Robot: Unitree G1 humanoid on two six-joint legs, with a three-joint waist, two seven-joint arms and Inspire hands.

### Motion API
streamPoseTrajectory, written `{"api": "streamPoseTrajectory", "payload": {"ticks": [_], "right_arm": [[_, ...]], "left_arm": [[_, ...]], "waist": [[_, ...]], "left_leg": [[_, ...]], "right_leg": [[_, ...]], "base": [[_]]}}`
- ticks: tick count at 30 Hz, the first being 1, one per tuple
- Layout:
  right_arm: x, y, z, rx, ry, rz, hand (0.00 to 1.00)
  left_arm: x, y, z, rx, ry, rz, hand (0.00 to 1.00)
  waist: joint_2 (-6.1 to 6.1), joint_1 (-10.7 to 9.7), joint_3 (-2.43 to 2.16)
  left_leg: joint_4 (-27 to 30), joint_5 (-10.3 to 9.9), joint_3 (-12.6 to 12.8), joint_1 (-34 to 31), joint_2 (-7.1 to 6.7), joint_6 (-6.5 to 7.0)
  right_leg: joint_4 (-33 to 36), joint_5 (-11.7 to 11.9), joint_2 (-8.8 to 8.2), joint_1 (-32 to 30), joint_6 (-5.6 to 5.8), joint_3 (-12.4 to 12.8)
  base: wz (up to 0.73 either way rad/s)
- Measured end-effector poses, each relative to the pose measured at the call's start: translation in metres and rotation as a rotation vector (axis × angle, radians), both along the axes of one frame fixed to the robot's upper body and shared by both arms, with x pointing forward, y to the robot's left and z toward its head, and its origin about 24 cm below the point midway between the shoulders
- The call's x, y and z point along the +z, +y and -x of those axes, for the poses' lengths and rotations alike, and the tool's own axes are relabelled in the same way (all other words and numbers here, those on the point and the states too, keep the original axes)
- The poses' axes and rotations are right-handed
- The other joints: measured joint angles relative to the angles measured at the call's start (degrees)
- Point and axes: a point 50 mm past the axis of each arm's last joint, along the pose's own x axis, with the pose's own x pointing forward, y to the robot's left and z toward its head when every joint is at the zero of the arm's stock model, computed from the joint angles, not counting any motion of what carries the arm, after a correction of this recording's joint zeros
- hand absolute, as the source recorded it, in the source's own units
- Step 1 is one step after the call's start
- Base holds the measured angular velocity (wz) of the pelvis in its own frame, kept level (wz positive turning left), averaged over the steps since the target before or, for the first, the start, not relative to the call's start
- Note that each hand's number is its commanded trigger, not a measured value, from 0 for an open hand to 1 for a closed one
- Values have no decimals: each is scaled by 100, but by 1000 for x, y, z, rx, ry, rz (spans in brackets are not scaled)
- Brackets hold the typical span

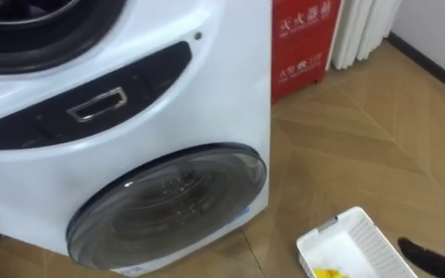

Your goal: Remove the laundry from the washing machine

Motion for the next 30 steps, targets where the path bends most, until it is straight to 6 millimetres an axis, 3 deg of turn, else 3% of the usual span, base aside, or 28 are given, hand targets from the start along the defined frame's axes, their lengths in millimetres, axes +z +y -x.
{"api": "streamPoseTrajectory", "payload": {"ticks": [3, 5, 9, 12, 14, 17, 18, 21, 30], "right_arm": [[-20, -4, 27, -23, 103, -22, 0], [-32, -4, 48, -36, 173, -46, 0], [-69, 8, 103, -67, 395, -164, 0], [-84, 17, 136, -67, 520, -239, 0], [-90, 25, 150, -48, 585, -287, 0], [-97, 38, 157, -18, 609, -353, 0], [-100, 45, 159, -6, 612, -380, 0], [-105, 62, 160, 67, 631, -429, 0], [-111, 82, 143, 257, 670, -491, 0]], "left_arm": [[0, 5, 12, 31, 4, -2, 0], [-1, 8, 19, 45, 15, -9, 0], [-3, 13, 40, 85, 57, -32, 0], [-5, 15, 51, 89, 95, -46, 0], [-6, 16, 57, 102, 116, -48, 0], [-7, 18, 62, 128, 135, -51, 0], [-7, 20, 66, 155, 143, -52, 0], [-6, 23, 65, 190, 130, -62, 0], [-8, 23, 75, 241, 160, -84, 0]], "waist": [[-195, 18, 14], [-302, 109, -52], [-576, 281, -93], [-680, 443, -49], [-728, 482, -48], [-816, 495, -44], [-860, 579, -9], [-908, 644, -27], [-975, 986, -22]], "left_leg": [[-74, 3, -196, 274, 10, -4], [-63, 5, -283, 342, 20, -8], [-119, 18, -565, 647, 60, -33], [-230, 23, -737, 926, 71, -42], [-231, 23, -827, 1014, 69, -42], [-232, 23, -926, 1068, 60, -42], [-235, 23, -943, 1138, 62, -42], [-235, 23, -1088, 1237, 63, -41], [-242, 22, -1196, 1429, 50, -42]], "right_leg": [[-117, -79, -48, 369, -17, -214], [-179, -118, -82, 527, -19, -347], [-407, -133, -112, 1011, -40, -637], [-630, -136, -125, 1389, -33, -804], [-721, -137, -141, 1553, -19, -874], [-799, -141, -189, 1696, 0, -1043], [-809, -141, -187, 1791, 0, -1078], [-999, -133, -200, 1984, 10, -1179], [-1096, -134, -227, 2292, 33, -1310]], "base": [[37], [40], [37], [30], [30], [26], [11], [25], [10]]}}
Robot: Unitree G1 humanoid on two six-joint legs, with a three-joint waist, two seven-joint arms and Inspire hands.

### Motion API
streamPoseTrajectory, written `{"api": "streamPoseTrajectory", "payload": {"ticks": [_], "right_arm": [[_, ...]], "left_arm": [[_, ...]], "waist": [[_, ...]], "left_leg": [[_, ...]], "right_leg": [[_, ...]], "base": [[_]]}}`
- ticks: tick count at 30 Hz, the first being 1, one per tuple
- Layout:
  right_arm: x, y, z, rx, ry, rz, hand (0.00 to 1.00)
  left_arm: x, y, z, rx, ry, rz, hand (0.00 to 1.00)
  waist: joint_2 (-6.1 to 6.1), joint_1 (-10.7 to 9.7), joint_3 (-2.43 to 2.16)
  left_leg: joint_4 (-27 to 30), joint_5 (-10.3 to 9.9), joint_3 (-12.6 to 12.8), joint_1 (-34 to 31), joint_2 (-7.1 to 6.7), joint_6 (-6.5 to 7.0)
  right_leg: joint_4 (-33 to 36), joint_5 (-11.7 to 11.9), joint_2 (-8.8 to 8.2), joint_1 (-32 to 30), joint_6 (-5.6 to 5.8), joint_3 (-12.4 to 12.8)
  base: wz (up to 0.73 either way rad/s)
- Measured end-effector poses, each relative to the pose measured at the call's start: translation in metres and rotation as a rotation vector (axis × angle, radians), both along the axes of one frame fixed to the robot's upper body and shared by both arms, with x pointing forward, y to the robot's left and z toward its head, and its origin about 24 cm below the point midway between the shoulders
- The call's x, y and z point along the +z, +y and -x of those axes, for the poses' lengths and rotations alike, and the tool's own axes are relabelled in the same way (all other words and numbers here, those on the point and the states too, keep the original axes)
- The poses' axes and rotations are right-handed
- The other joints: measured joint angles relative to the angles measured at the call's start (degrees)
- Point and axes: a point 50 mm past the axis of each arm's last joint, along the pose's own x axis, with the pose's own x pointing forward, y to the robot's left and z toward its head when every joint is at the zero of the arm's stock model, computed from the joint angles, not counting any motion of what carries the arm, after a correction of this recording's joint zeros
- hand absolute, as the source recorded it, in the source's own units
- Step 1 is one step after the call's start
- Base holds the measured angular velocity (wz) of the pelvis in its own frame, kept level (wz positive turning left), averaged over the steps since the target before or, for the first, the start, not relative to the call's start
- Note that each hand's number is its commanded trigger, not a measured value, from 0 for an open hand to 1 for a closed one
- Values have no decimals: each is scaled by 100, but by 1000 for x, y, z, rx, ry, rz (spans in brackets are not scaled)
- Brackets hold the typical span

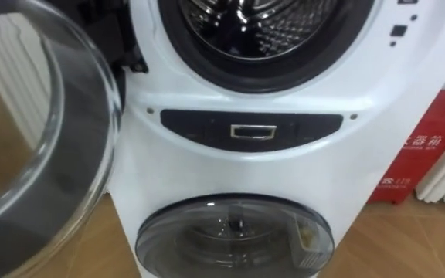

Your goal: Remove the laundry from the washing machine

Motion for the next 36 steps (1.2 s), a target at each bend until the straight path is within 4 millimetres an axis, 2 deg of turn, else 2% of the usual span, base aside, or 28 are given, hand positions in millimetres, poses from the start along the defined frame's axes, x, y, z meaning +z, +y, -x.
{"api": "streamPoseTrajectory", "payload": {"ticks": [5, 10, 14, 17, 18, 19, 21, 22, 23, 24, 25, 27, 28, 29, 30, 31, 32, 33, 34, 35, 36], "right_arm": [[-2, 9, 2, 26, 11, -31, 0], [-3, 12, 6, 15, 13, -53, 0], [-3, 11, 9, 15, 8, -68, 0], [-3, 11, 9, 24, 7, -78, 0], [-3, 11, 10, 23, 7, -85, 0], [-3, 11, 8, 26, 3, -88, 0], [-2, 8, 5, 36, 3, -85, 0], [-2, 7, 5, 40, 8, -82, 0], [-1, 3, 2, 61, 6, -68, 0], [0, 0, 1, 79, 9, -53, 0], [0, -2, 3, 87, 17, -45, 0], [1, -4, 6, 91, 24, -37, 0], [1, -5, 8, 90, 26, -32, 0], [1, -6, 9, 89, 28, -30, 0], [1, -7, 10, 83, 27, -20, 0], [2, -9, 10, 69, 25, -10, 0], [2, -10, 9, 62, 21, -7, 0], [3, -11, 7, 52, 11, -3, 0], [3, -12, 4, 38, 0, -2, 0], [3, -11, 0, 35, -10, -5, 0], [3, -9, -5, 41, -20, -11, 0]], "left_arm": [[-3, -6, 11, -18, 65, -6, 0], [-4, -10, 8, -58, 76, -10, 0], [-3, -10, 4, -80, 75, -14, 0], [-3, -8, 4, -100, 81, -25, 0], [-2, -7, 4, -96, 82, -31, 0], [-2, -6, 5, -99, 85, -33, 0], [-2, -4, 5, -110, 91, -35, 0], [-2, -5, 5, -116, 93, -33, 0], [-2, -6, 1, -124, 83, -25, 0], [-2, -6, -3, -126, 79, -20, 0], [-2, -8, -7, -135, 71, -16, 0], [-2, -9, -12, -143, 60, -3, 0], [-1, -10, -18, -147, 41, 0, 0], [0, -10, -22, -150, 27, 2, 0], [1, -12, -30, -155, -2, 9, 0], [1, -15, -38, -161, -31, 18, 0], [2, -17, -43, -168, -43, 25, 0], [3, -20, -54, -200, -70, 35, 0], [5, -24, -66, -218, -105, 39, 0], [7, -25, -72, -226, -124, 39, 0], [10, -26, -82, -248, -155, 34, 0]], "waist": [[17, 96, 10], [20, 77, 14], [61, 77, -3], [47, 107, 1], [45, 105, 0], [48, 89, 2], [52, 96, 0], [67, 87, 11], [107, 77, 16], [135, 51, 20], [144, 33, 49], [187, -38, 56], [186, -74, 55], [192, -97, 58], [222, -105, 71], [258, -148, 62], [286, -195, 59], [355, -274, 40], [393, -257, 43], [403, -257, 48], [378, -259, 61]], "left_leg": [[-31, 0, -6, 134, 8, -1], [-37, -1, -7, 169, 9, -1], [-26, -2, 8, 172, 17, -2], [213, -62, 23, 121, 43, -69], [466, -151, 34, 23, 116, -140], [661, -213, 33, -58, 126, -164], [1806, -337, -32, -664, 253, -256], [2167, -334, -51, -841, 310, -258], [2805, -327, -120, -1188, 420, -252], [3336, -267, -302, -1466, 495, -208], [3827, -177, -432, -1638, 544, -226], [4479, -72, -465, -1566, 598, -289], [4601, -91, -463, -1375, 595, -323], [4587, -93, -465, -1241, 590, -326], [4436, -152, -451, -979, 590, -421], [4076, -271, -515, -687, 515, -561], [3831, -332, -585, -565, 494, -600], [3299, -466, -653, -362, 483, -595], [2718, -608, -659, -152, 457, -567], [2417, -725, -663, -60, 435, -553], [1862, -888, -760, 96, 321, -490]], "right_leg": [[-86, 3, 20, 177, 0, 17], [-94, 2, 20, 268, 1, 16], [-84, 1, 29, 269, -1, 25], [1, -49, 46, 232, -34, 80], [95, -120, 84, 168, -63, 82], [164, -144, 101, 137, -87, 39], [429, -212, 106, -33, -181, 7], [472, -220, 128, -54, -207, 15], [517, -254, 200, -119, -278, 11], [603, -300, 255, -169, -348, -49], [680, -343, 297, -192, -417, -107], [838, -425, 342, -209, -477, -139], [871, -426, 369, -236, -494, -170], [898, -418, 382, -267, -510, -183], [946, -408, 409, -349, -532, -232], [1032, -400, 416, -470, -546, -287], [1052, -392, 416, -542, -551, -349], [1133, -377, 415, -746, -552, -493], [1246, -345, 415, -955, -555, -564], [1294, -312, 407, -1054, -554, -587], [1421, -263, 334, -1266, -552, -647]], "base": [[2], [1], [0], [-7], [-9], [-7], [-9], [-9], [0], [6], [6], [9], [15], [15], [12], [19], [36], [39], [35], [17], [14]]}}
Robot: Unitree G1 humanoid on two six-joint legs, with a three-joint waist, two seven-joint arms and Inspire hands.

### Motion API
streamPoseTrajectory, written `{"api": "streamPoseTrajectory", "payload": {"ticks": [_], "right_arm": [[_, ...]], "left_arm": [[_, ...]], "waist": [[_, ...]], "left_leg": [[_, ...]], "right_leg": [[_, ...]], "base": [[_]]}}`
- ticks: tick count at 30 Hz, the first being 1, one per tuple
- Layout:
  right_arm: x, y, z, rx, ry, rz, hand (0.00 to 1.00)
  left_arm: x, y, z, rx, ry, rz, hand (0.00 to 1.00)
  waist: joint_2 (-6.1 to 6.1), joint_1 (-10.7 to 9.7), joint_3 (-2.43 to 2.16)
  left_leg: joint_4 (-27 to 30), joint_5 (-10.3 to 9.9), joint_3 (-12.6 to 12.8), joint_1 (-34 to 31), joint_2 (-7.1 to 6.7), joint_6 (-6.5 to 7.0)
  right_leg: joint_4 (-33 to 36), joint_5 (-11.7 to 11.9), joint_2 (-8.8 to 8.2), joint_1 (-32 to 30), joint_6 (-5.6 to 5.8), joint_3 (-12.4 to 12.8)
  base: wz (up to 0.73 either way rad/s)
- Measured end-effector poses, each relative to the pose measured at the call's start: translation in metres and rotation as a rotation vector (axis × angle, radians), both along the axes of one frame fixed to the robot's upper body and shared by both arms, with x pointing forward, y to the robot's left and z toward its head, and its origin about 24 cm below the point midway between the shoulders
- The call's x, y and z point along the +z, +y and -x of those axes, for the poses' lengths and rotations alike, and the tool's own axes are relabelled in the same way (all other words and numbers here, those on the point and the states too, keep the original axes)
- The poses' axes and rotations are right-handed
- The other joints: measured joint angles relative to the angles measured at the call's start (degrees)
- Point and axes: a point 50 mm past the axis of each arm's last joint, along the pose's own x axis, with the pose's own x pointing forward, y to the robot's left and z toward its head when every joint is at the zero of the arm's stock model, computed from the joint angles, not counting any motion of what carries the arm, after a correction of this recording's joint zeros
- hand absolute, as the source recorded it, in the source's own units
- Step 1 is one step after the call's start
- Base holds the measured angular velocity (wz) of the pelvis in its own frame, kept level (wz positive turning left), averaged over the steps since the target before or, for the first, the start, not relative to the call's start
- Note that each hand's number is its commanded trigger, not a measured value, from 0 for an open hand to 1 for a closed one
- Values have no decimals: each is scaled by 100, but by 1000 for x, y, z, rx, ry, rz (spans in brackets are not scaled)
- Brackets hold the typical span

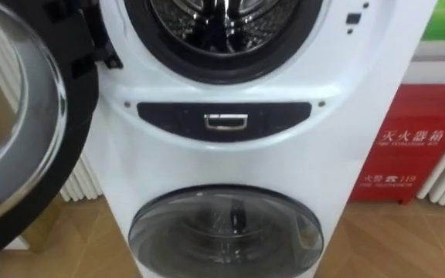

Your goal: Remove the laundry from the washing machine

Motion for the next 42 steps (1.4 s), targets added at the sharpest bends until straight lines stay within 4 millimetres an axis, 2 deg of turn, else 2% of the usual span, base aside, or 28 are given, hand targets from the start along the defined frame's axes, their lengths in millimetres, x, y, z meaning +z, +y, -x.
{"api": "streamPoseTrajectory", "payload": {"ticks": [1, 3, 5, 6, 7, 8, 9, 10, 11, 12, 13, 14, 15, 16, 17, 18, 19, 20, 21, 22, 24, 25, 26, 28, 30, 33, 37, 42], "right_arm": [[0, 1, -4, 4, -10, -5, 0], [1, 2, -11, 10, -28, -7, 0], [0, 2, -6, -1, -23, 0, 0], [0, 2, -2, -9, -11, -2, 0], [0, 2, 2, -16, -5, 1, 0], [0, 1, 4, -24, -1, 7, 0], [0, 0, 7, -60, 1, 8, 0], [-1, -1, 14, -93, 13, 4, 0], [-1, -1, 17, -105, 20, 2, 0], [-2, -1, 23, -111, 37, 0, 0], [-2, -1, 26, -113, 44, 1, 0], [-2, -1, 32, -116, 57, 2, 0], [-2, 0, 33, -115, 64, -2, 0], [-2, -1, 32, -113, 62, -1, 0], [-1, -4, 28, -106, 48, 6, 0], [-1, -4, 29, -99, 46, 7, 0], [-1, -4, 32, -95, 46, -3, 0], [-1, -5, 34, -103, 46, -5, 0], [1, -8, 37, -123, 40, -3, 0], [1, -11, 38, -137, 35, 1, 0], [6, -26, 41, -170, 19, 25, 0], [8, -31, 43, -186, 12, 42, 0], [9, -34, 46, -197, 10, 51, 0], [13, -43, 50, -230, 0, 78, 0], [20, -58, 51, -216, -1, 125, 0], [25, -69, 46, -159, -8, 153, 0], [27, -71, 42, -137, -29, 148, 0], [28, -71, 44, -103, -26, 135, 0]], "left_arm": [[1, -1, -4, -7, -14, 1, 0], [1, -4, -5, -24, -25, 10, 0], [-4, -3, 7, -12, 15, 13, 0], [-6, 0, 18, 1, 44, 7, 0], [-9, 3, 34, 21, 88, 6, 0], [-11, 4, 41, 38, 106, 10, 0], [-13, 4, 51, 72, 134, 20, 0], [-15, 6, 59, 88, 167, 19, 0], [-15, 6, 60, 89, 172, 17, 0], [-15, 7, 59, 92, 163, 15, 0], [-14, 7, 59, 105, 157, 19, 0], [-14, 8, 60, 127, 154, 25, 0], [-14, 12, 62, 168, 151, 31, 0], [-14, 13, 65, 203, 150, 38, 0], [-15, 14, 72, 273, 154, 53, 0], [-13, 22, 78, 340, 150, 48, 0], [-10, 33, 79, 409, 129, 37, 0], [-8, 39, 80, 439, 119, 30, 0], [-5, 49, 80, 506, 90, 18, 0], [-3, 54, 78, 536, 73, 15, 0], [8, 77, 73, 646, -12, -14, 0], [15, 92, 66, 695, -58, -31, 100], [20, 100, 61, 716, -87, -39, 59], [38, 124, 40, 769, -197, -72, 0], [64, 153, 11, 789, -321, -107, 0], [93, 177, -14, 759, -437, -161, 0], [122, 182, -46, 586, -528, -188, 0], [153, 168, -93, 425, -679, -111, 0]], "waist": [[-34, 0, 14], [-106, 53, 20], [-133, 49, -2], [-171, 58, -24], [-213, 65, -83], [-211, 57, -88], [-165, 59, -81], [-146, -2, -90], [-128, -36, -108], [-114, -52, -108], [-128, -49, -107], [-229, -35, -83], [-291, 85, -77], [-315, 161, -91], [-159, 253, -74], [-131, 267, -84], [-182, 230, -79], [-166, 217, -58], [-183, 216, -72], [-133, 213, -100], [-130, 246, -99], [-123, 236, -102], [-121, 239, -102], [-66, 265, -99], [71, 340, -85], [225, 339, -88], [331, 212, -83], [341, 197, -84]], "left_leg": [[-242, -52, -71, 45, -33, 55], [-1022, -123, -26, 167, -60, 148], [-1310, -129, 77, 153, -143, 393], [-1287, -72, 166, 64, -232, 533], [-1216, -9, 228, -30, -301, 618], [-1185, 25, 251, -67, -321, 658], [-1176, 120, 296, -134, -324, 734], [-1175, 199, 331, -184, -290, 783], [-1188, 254, 442, -214, -238, 744], [-1252, 369, 687, -238, -166, 678], [-1278, 407, 845, -236, -133, 637], [-1329, 462, 1109, -206, -130, 514], [-1327, 498, 1241, -187, -237, 472], [-1314, 507, 1268, -183, -283, 462], [-1306, 539, 1241, -151, -294, 432], [-1380, 598, 1218, -98, -282, 467], [-1457, 647, 1218, -50, -278, 462], [-1488, 659, 1224, -33, -276, 460], [-1531, 673, 1243, -14, -266, 456], [-1536, 675, 1254, -11, -255, 458], [-1620, 679, 1376, 60, -223, 455], [-1633, 678, 1394, 73, -211, 451], [-1636, 680, 1400, 85, -210, 447], [-1674, 679, 1410, 95, -205, 443], [-1747, 679, 1486, 122, -207, 442], [-1789, 679, 1525, 178, -208, 443], [-1806, 680, 1523, 122, -215, 444], [-1792, 680, 1475, 74, -206, 444]], "right_leg": [[39, 40, -34, -100, 8, -20], [-74, 358, -83, -306, 53, -42], [-329, 684, -105, -318, 120, -66], [-514, 938, -164, -272, 170, -20], [-856, 1191, -206, -162, 326, 53], [-1062, 1340, -225, -89, 478, 74], [-1196, 1508, -278, -19, 897, 148], [-652, 1246, -448, 45, 837, 142], [-351, 999, -561, 116, 850, 161], [137, 495, -829, 336, 922, 249], [317, 269, -954, 492, 1030, 323], [376, -80, -1127, 841, 1204, 508], [17, -268, -1180, 994, 1296, 680], [-152, -331, -1168, 1033, 1187, 688], [-394, -237, -1030, 1105, 1253, 843], [-553, -118, -962, 1178, 1176, 860], [-637, -33, -936, 1230, 1100, 866], [-666, -15, -927, 1247, 1093, 867], [-746, 39, -903, 1280, 1091, 870], [-793, 81, -890, 1299, 1093, 873], [-925, 150, -824, 1333, 1094, 986], [-916, 157, -807, 1333, 1086, 992], [-919, 158, -800, 1331, 1085, 998], [-920, 158, -782, 1324, 1085, 1009], [-940, 162, -765, 1324, 1090, 1071], [-949, 163, -739, 1319, 1094, 1148], [-917, 162, -744, 1234, 1096, 1151], [-1012, 163, -734, 1240, 1095, 1131]], "base": [[11], [6], [5], [-6], [-11], [-12], [13], [32], [68], [63], [67], [27], [0], [-53], [-62], [-45], [-17], [-5], [-8], [-11], [-23], [-21], [-6], [-6], [-17], [-19], [-1], [1]]}}
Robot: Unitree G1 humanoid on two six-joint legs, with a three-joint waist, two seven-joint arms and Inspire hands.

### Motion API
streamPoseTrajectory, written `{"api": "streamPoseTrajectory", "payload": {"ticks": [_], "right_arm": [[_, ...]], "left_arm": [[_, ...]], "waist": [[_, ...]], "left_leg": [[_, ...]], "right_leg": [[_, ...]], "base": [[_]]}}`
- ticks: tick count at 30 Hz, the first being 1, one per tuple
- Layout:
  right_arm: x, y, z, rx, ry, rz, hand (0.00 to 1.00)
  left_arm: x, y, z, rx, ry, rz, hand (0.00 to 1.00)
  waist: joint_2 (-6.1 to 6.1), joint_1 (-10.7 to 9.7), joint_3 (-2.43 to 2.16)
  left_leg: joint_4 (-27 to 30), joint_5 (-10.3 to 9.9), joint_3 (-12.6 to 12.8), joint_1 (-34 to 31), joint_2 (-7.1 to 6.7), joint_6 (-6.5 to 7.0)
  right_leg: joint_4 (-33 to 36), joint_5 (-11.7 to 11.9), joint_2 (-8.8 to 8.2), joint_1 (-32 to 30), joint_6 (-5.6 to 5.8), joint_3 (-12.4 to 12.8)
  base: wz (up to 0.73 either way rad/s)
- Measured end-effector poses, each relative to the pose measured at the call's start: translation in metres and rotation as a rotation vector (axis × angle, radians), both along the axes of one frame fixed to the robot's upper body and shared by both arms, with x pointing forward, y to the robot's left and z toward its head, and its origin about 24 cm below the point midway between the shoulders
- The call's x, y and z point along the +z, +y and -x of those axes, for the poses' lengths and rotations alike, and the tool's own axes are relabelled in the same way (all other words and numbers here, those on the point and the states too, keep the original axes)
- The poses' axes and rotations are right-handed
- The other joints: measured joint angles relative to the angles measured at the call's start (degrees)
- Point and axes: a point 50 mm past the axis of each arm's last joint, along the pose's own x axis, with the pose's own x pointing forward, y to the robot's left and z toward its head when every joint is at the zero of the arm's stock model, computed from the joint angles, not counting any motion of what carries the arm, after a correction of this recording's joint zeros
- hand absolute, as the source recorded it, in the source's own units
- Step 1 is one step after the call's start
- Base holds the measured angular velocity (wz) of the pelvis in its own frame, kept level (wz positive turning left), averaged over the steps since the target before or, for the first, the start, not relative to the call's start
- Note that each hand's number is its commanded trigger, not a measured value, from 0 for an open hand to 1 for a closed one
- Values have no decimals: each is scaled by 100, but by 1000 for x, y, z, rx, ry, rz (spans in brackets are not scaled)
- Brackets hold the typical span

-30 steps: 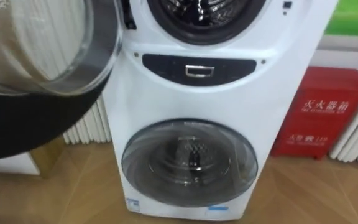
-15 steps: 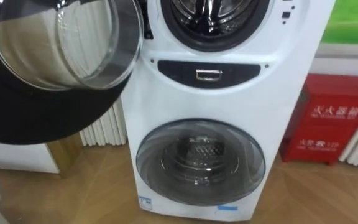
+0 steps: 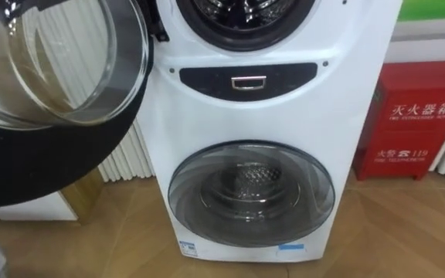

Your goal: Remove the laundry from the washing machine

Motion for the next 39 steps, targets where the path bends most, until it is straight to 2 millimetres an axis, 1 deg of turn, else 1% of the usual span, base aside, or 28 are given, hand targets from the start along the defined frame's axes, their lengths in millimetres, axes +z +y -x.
{"api": "streamPoseTrajectory", "payload": {"ticks": [1, 3, 4, 5, 6, 8, 9, 10, 11, 12, 13, 15, 18, 20, 21, 22, 23, 24, 26, 29, 31, 32, 34, 35, 37, 38, 39], "right_arm": [[0, 0, 0, 4, 3, 1, 0], [0, 0, 1, 15, 13, 3, 0], [0, 0, 2, 17, 17, 2, 0], [0, 0, 4, 30, 31, 1, 0], [-1, 1, 6, 28, 44, -5, 0], [0, 0, 6, 40, 54, -3, 0], [1, -1, 5, 54, 54, 5, 0], [2, -2, 11, 54, 69, 14, 0], [3, -3, 14, 47, 75, 19, 0], [4, -6, 14, 37, 71, 29, 0], [5, -7, 13, 35, 61, 37, 0], [5, -7, 10, 32, 53, 36, 0], [5, -7, 7, 35, 50, 21, 0], [4, -6, 9, 42, 66, 15, 0], [4, -6, 10, 42, 72, 13, 0], [4, -6, 10, 43, 73, 14, 0], [4, -6, 12, 46, 81, 15, 0], [4, -6, 12, 46, 82, 15, 0], [4, -6, 16, 46, 90, 15, 0], [4, -5, 17, 46, 98, 12, 0], [2, -3, 16, 52, 104, 1, 0], [1, -2, 16, 54, 104, -8, 0], [1, -2, 12, 62, 97, -9, 0], [0, -1, 10, 75, 96, -13, 0], [-1, 2, -3, 107, 81, -29, 0], [-2, 3, -6, 114, 79, -33, 0], [-2, 4, -11, 129, 75, -36, 0]], "left_arm": [[5, -2, -5, -16, -20, -3, 0], [20, -7, -21, -66, -93, -7, 0], [24, -8, -24, -76, -107, -5, 0], [32, -7, -31, -91, -132, -10, 0], [43, -3, -36, -98, -146, -28, 0], [58, 7, -37, -99, -144, -70, 0], [65, 12, -38, -91, -148, -80, 0], [74, 13, -42, -92, -163, -96, 0], [79, 15, -44, -93, -170, -107, 0], [89, 19, -46, -91, -182, -131, 0], [97, 22, -47, -92, -184, -162, 0], [108, 24, -51, -98, -177, -209, 0], [117, 25, -55, -105, -154, -262, 0], [123, 23, -59, -112, -158, -276, 0], [131, 19, -63, -124, -181, -285, 0], [135, 19, -65, -127, -190, -288, 0], [142, 18, -68, -135, -200, -304, 0], [147, 18, -71, -139, -206, -321, 0], [153, 15, -75, -153, -215, -337, 0], [159, 4, -83, -197, -224, -362, 0], [162, -6, -88, -243, -230, -384, 0], [163, -15, -92, -283, -233, -401, 0], [162, -27, -98, -327, -243, -393, 0], [160, -38, -101, -360, -264, -372, 0], [153, -62, -106, -427, -318, -312, 0], [152, -69, -108, -444, -336, -295, 0], [150, -83, -110, -482, -373, -266, 0]], "waist": [[-11, 2, -6], [17, -14, -24], [28, -15, -31], [43, -13, -42], [45, 6, -54], [52, 37, -62], [60, 116, -67], [52, 154, -77], [49, 163, -80], [46, 170, -83], [47, 157, -82], [49, 138, -80], [61, 113, -76], [45, 102, -73], [15, 97, -60], [-1, 103, -54], [-38, 104, -27], [-69, 99, -12], [-72, 88, -13], [-103, 118, -17], [-129, 93, -14], [-136, 92, -9], [-133, 92, -4], [-141, 94, 3], [-149, 95, 9], [-157, 95, 12], [-198, 90, 17]], "left_leg": [[2, 0, 0, -3, 1, 0], [1, 0, -4, -5, -3, 0], [1, 0, -3, -6, -4, 0], [0, 0, 7, -13, -2, 0], [0, 1, 24, -45, -1, -2], [5, 3, 70, -87, 0, -5], [8, 3, 89, -100, -2, -4], [8, 3, 67, -90, -5, -4], [8, 3, 60, -81, -4, -4], [6, 3, 55, -59, -4, -4], [4, 3, 53, -28, -2, -5], [-11, 3, 49, 5, -2, -5], [-15, 3, 46, 20, -4, -5], [-12, 3, 13, 5, -3, -5], [-3, 3, -6, -17, -3, -5], [2, 3, -19, -34, -4, -5], [16, 3, -47, -38, -6, -5], [36, 3, -72, -50, -6, -5], [70, 3, -116, -82, -4, -4], [78, 3, -148, -95, -2, -4], [114, 2, -253, -144, -5, -3], [132, 4, -318, -176, -9, 0], [163, 6, -410, -186, -13, 4], [163, 14, -457, -188, -19, 16], [177, 30, -556, -180, -42, 31], [180, 40, -585, -192, -50, 38], [172, 77, -652, -222, -90, 53]], "right_leg": [[-1, 1, 0, -3, -1, 4], [-3, 1, -2, -1, -1, 16], [3, 1, -2, -6, -1, 17], [24, 1, -1, -29, 0, 22], [72, 1, 3, -98, 0, 35], [140, 1, 6, -219, -1, 45], [169, 4, 18, -280, -6, 92], [175, 5, 24, -280, -7, 117], [165, 5, 24, -259, -7, 115], [117, 5, 25, -208, -7, 113], [88, 6, 27, -162, -9, 116], [83, 6, 27, -107, -8, 111], [86, 5, 26, -89, -7, 103], [89, 5, 26, -96, -7, 82], [89, 5, 22, -111, -7, 67], [89, 5, 20, -120, -7, 59], [88, 5, 13, -123, -7, 43], [81, 5, 8, -120, -7, 23], [9, 16, 7, -91, -4, -1], [-30, 39, 2, -84, 5, -42], [-34, 50, -22, -63, 13, -133], [-46, 61, -37, -49, 16, -189], [-115, 82, -57, 27, 19, -283], [-113, 83, -77, 57, 20, -345], [-115, 86, -109, 126, 25, -428], [-113, 87, -123, 133, 27, -455], [-111, 88, -157, 133, 31, -478]], "base": [[0], [-3], [-4], [-7], [-9], [-17], [-20], [-12], [0], [0], [0], [0], [1], [7], [7], [9], [10], [11], [13], [11], [26], [34], [29], [27], [26], [25], [25]]}}
